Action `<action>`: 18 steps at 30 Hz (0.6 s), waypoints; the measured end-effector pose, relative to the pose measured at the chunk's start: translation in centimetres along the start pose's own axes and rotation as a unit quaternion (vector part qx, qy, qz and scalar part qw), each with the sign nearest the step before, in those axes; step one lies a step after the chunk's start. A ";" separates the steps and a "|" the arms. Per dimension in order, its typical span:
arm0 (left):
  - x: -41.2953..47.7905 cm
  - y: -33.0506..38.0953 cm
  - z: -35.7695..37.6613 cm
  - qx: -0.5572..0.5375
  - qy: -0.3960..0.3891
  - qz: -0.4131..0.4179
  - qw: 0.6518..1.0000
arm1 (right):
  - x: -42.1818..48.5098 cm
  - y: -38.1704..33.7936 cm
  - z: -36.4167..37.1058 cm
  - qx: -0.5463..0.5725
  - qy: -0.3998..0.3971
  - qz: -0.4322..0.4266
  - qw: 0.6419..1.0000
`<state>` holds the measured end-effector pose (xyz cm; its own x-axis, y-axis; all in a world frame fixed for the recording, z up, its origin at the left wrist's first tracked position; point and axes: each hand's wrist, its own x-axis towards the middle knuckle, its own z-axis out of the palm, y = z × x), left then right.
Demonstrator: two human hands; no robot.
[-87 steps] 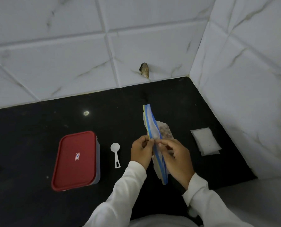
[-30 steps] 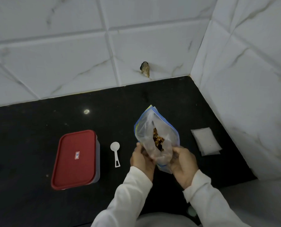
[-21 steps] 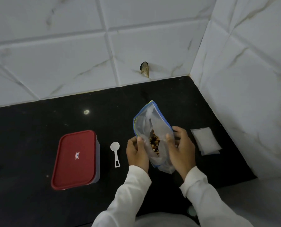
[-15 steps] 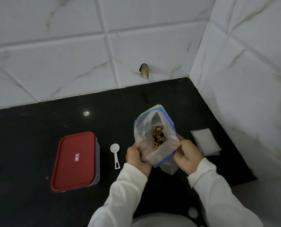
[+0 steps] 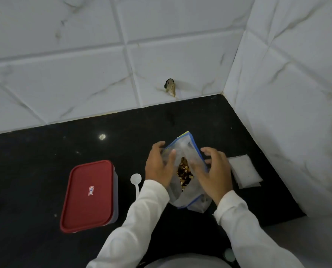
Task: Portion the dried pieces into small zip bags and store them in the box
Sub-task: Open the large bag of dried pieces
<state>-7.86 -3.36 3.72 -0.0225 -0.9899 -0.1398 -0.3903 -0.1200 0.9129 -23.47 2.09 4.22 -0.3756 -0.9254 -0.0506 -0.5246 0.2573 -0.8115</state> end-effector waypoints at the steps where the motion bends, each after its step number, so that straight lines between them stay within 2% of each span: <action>1: 0.6 0.2 0.3 0.055 -0.009 0.009 0.998 | 0.4 0.0 0.3 -0.024 0.000 -0.012 1.000; 3: 1.4 0.5 0.6 0.122 -0.014 0.022 0.992 | 1.3 0.2 0.8 -0.056 -0.005 -0.034 0.998; 5: 1.8 0.6 0.7 0.117 -0.009 0.012 0.993 | 1.8 0.4 1.1 -0.056 -0.021 -0.019 0.998; 7: 2.2 0.7 0.7 0.112 -0.012 0.002 0.994 | 2.5 0.5 1.2 -0.015 -0.040 0.043 0.998; 8: 2.3 1.0 0.6 0.088 -0.019 -0.019 0.996 | 3.0 0.6 1.0 0.040 -0.047 0.096 0.994; 9: 2.6 1.3 0.4 0.020 -0.030 -0.065 0.997 | 3.7 0.6 0.7 0.133 -0.052 0.161 0.977; 10: 3.2 1.3 0.2 -0.083 -0.049 -0.141 0.985 | 4.6 0.8 0.4 0.260 -0.060 0.232 0.935; 11: 3.5 1.4 -0.1 -0.217 -0.084 -0.231 0.945 | 5.3 1.0 -0.1 0.404 -0.075 0.302 0.860; 12: 3.7 1.1 -0.3 -0.376 -0.124 -0.319 0.861 | 5.8 1.1 -0.6 0.532 -0.085 0.365 0.759; 13: 3.7 0.9 -0.5 -0.497 -0.154 -0.383 0.763 | 6.1 1.4 -1.0 0.612 -0.083 0.411 0.670; 14: 3.8 0.4 -0.6 -0.547 -0.167 -0.416 0.707 | 6.4 1.7 -1.3 0.637 -0.080 0.430 0.635; 15: 3.7 0.4 -0.7 -0.546 -0.173 -0.426 0.700 | 6.6 1.8 -1.4 0.622 -0.082 0.430 0.648; 16: 3.8 0.3 -0.4 -0.486 -0.170 -0.419 0.748 | 6.5 1.9 -1.6 0.571 -0.081 0.420 0.700; 18: 3.8 0.0 -0.1 -0.233 -0.129 -0.336 0.903 | 6.0 1.6 -1.9 0.408 -0.047 0.358 0.839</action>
<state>-7.88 -7.14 3.26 -0.1623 -0.6388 -0.7521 0.0330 -0.7653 0.6428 -27.98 -2.50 3.69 -0.2902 -0.6426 -0.7091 0.5209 0.5155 -0.6804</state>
